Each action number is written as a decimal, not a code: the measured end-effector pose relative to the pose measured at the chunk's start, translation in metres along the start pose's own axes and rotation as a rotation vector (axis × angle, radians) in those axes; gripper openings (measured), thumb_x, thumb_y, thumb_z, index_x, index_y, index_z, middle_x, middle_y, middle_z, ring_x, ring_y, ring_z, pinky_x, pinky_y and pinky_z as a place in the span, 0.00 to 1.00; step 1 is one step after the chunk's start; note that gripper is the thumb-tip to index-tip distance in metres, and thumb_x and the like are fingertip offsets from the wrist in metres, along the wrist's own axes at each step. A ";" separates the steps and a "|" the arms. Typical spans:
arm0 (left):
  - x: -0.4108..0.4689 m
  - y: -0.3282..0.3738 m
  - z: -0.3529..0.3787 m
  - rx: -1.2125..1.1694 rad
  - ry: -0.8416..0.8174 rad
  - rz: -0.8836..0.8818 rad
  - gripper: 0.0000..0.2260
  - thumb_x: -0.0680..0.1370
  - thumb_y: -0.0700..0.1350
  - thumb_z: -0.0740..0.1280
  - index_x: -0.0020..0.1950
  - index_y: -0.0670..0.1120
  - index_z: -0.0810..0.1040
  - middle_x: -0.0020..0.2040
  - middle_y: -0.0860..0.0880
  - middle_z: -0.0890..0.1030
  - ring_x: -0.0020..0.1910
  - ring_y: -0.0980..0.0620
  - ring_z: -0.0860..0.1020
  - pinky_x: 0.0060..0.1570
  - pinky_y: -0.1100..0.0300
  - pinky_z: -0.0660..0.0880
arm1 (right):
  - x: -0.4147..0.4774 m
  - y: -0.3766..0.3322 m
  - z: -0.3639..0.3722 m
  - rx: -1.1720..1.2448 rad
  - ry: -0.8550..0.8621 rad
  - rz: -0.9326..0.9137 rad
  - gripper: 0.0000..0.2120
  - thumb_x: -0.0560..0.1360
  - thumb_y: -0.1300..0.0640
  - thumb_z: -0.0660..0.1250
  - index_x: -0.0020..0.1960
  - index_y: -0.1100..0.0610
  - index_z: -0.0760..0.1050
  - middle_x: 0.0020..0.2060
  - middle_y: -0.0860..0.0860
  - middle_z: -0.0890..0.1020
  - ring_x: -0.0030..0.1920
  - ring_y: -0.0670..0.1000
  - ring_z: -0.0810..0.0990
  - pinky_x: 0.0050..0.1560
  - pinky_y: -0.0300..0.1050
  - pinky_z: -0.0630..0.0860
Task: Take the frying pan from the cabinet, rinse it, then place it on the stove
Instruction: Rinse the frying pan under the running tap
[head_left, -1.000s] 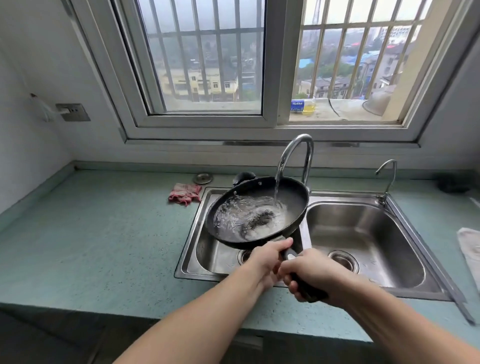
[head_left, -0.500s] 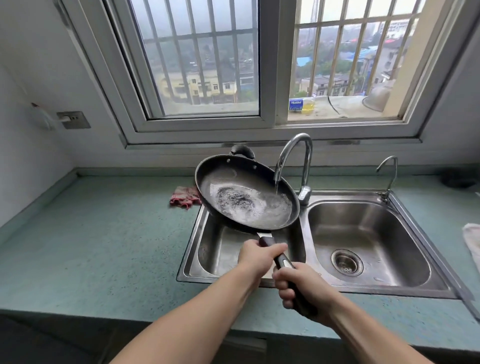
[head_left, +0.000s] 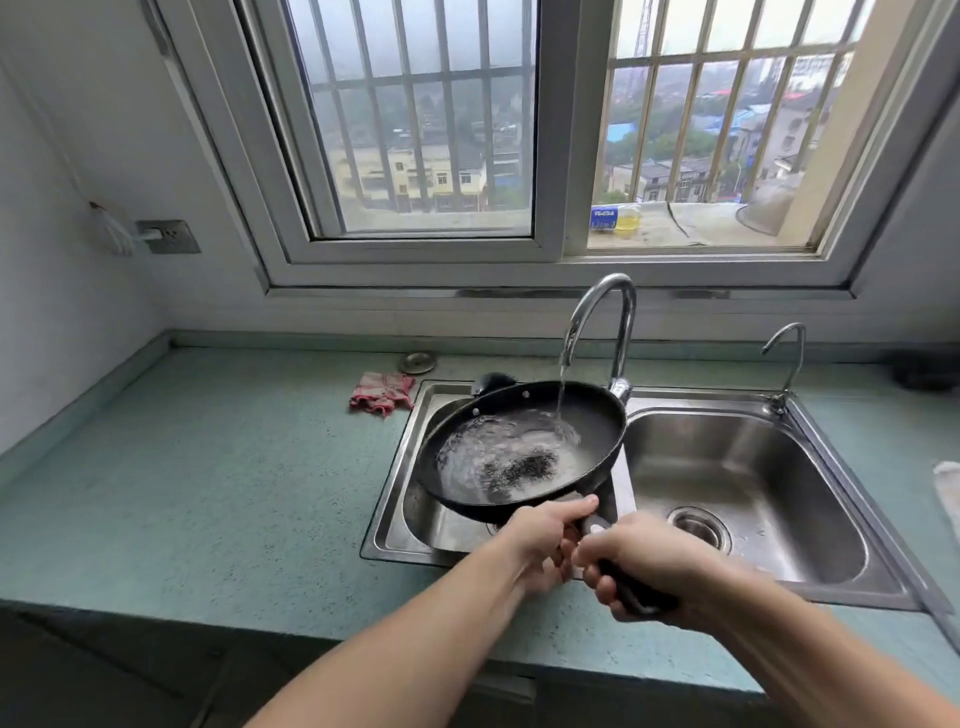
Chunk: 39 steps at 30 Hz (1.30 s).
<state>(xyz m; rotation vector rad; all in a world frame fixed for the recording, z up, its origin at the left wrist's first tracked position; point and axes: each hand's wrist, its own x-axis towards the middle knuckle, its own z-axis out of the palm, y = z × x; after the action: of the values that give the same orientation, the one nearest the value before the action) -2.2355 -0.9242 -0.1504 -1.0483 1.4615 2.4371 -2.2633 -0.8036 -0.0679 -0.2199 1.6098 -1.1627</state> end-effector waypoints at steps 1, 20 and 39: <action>0.002 -0.004 0.002 -0.025 -0.028 0.009 0.18 0.78 0.47 0.67 0.28 0.46 0.75 0.23 0.51 0.72 0.21 0.57 0.64 0.22 0.66 0.61 | 0.000 0.005 -0.003 -0.049 0.032 -0.034 0.10 0.74 0.70 0.60 0.36 0.61 0.71 0.23 0.53 0.71 0.18 0.45 0.69 0.19 0.33 0.66; -0.004 0.016 -0.009 0.411 0.381 0.339 0.17 0.61 0.53 0.75 0.39 0.42 0.80 0.35 0.47 0.82 0.35 0.50 0.79 0.39 0.55 0.78 | 0.025 0.032 0.000 0.393 -0.169 -0.117 0.13 0.77 0.67 0.60 0.38 0.55 0.64 0.24 0.47 0.65 0.19 0.42 0.62 0.19 0.33 0.62; 0.006 -0.027 0.022 -0.080 -0.151 0.118 0.06 0.73 0.46 0.71 0.43 0.46 0.75 0.36 0.49 0.73 0.30 0.57 0.65 0.31 0.65 0.60 | -0.007 0.040 -0.025 -0.322 0.178 -0.141 0.04 0.70 0.68 0.60 0.41 0.60 0.70 0.26 0.55 0.73 0.21 0.49 0.71 0.23 0.39 0.70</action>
<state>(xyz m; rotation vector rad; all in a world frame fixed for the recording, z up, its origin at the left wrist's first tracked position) -2.2394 -0.8931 -0.1677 -0.7914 1.4264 2.6115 -2.2648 -0.7654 -0.0957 -0.4543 1.9637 -1.0461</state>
